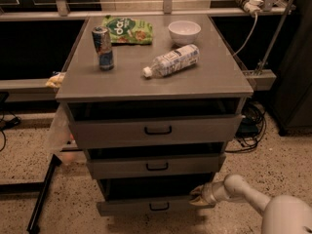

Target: Open bottom drawer

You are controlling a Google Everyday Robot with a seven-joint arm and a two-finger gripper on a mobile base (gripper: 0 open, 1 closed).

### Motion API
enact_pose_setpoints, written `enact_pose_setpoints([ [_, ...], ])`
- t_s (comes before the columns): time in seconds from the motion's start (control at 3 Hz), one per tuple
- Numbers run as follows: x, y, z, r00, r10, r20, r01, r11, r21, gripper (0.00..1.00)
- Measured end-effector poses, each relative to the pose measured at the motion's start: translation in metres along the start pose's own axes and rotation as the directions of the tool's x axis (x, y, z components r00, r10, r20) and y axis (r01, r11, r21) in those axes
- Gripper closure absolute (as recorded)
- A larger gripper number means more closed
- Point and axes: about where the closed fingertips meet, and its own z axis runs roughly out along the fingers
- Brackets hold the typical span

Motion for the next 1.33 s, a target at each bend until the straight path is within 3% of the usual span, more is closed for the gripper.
enact_pose_setpoints([
  [0.67, 0.003, 0.012, -0.007, 1.0, 0.024, -0.014, -0.024, 0.9994, -0.023, 0.34],
  [1.0, 0.011, 0.03, -0.022, 0.996, 0.069, -0.051, -0.073, 0.9943, -0.078, 0.12],
  [1.33, 0.021, 0.05, -0.037, 0.989, 0.123, -0.085, -0.135, 0.9798, -0.147, 0.0],
])
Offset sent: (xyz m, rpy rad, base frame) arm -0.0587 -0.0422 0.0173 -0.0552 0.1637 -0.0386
